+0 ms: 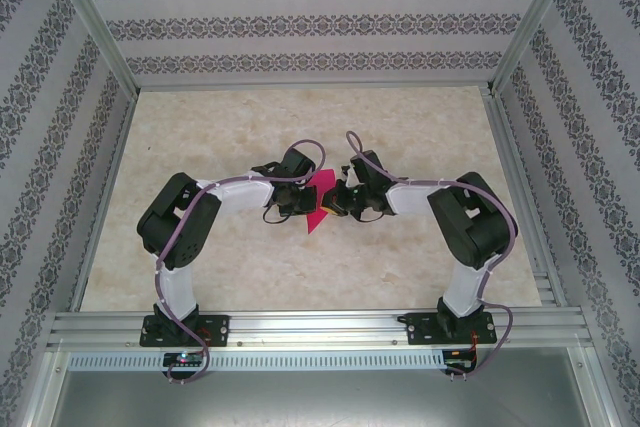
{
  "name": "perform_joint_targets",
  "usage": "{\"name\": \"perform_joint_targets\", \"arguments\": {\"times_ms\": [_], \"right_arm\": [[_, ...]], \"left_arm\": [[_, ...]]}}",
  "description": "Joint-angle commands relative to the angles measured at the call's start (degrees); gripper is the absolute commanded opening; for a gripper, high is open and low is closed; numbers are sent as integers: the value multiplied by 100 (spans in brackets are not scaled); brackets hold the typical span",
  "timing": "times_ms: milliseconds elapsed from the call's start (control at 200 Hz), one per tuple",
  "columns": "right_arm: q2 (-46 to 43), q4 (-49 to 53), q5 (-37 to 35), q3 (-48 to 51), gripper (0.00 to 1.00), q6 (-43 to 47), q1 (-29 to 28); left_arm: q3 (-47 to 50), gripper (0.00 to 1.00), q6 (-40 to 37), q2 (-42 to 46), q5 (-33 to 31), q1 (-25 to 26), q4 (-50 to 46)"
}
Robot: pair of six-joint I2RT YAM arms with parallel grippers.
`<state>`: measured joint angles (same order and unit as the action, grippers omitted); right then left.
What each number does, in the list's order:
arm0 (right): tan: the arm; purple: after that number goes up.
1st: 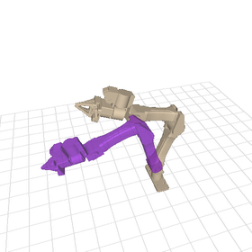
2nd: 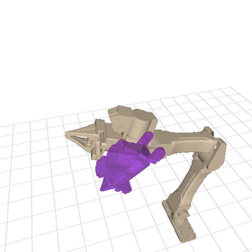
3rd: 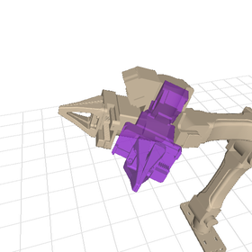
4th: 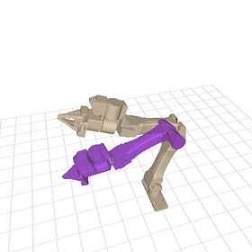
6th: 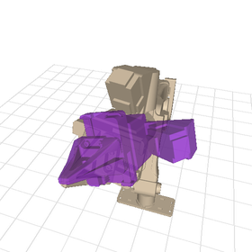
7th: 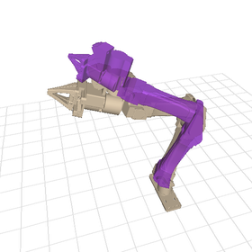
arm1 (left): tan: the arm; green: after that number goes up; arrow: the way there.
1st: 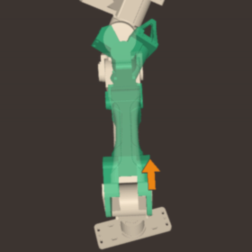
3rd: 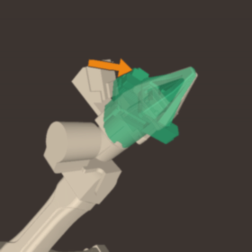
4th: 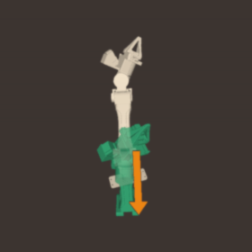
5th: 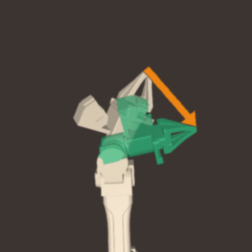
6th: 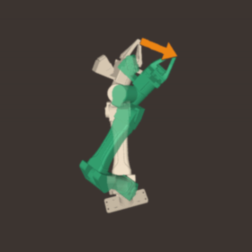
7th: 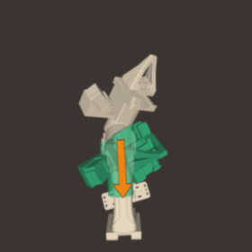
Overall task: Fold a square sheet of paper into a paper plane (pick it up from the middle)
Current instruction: Third fold the triangle at the center of the table.
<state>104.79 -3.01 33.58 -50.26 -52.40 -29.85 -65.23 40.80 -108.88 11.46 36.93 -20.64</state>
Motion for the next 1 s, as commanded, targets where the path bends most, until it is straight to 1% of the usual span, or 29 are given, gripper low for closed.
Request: {"name": "perform_joint_targets", "arguments": {"times_ms": [0, 290, 540, 744, 994], "right_arm": [[196, 169, -158, -174, 3, 143, 60], [256, 752, -567, -205, 2, 160, 110], [-73, 608, -414, -431, 3, 222, 197], [248, 650, -510, -614, 3, 204, 313], [429, 928, -754, -559, 2, 231, 348]], "left_arm": [[-66, 0, -139, -220, -147, 61, -219], [-143, 0, -176, -240, -166, 60, -301], [-194, 0, -230, -241, -168, 66, -363], [-208, 0, -250, -240, -145, 66, -361], [-277, 0, -296, -239, -122, 60, -387]]}}
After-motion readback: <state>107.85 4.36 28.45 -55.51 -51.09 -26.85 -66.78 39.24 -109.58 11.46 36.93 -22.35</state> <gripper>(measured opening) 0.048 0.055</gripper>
